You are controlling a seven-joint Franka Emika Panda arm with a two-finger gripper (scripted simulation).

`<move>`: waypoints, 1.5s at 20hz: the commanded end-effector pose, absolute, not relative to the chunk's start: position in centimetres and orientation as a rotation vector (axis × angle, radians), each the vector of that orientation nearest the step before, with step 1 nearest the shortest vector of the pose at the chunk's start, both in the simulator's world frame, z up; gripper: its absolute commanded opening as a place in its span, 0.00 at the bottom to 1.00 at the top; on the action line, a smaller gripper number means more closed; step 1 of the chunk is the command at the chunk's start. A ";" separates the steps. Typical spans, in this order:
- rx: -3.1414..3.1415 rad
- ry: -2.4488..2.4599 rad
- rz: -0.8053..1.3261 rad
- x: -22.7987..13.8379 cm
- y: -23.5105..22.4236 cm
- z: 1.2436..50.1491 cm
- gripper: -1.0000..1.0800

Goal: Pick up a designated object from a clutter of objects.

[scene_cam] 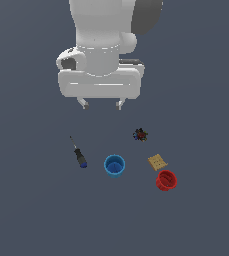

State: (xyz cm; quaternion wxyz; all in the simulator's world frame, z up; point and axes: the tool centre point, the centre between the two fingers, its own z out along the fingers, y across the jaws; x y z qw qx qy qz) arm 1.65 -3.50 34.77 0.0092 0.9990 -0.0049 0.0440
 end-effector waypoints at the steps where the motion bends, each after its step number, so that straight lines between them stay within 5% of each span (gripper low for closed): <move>1: 3.120 -0.015 0.137 1.6 -3.5 34.8 0.96; 17: 3.136 -0.057 0.180 2.3 -4.5 36.0 0.96; 30: 3.090 0.366 0.135 1.8 -0.3 29.4 0.96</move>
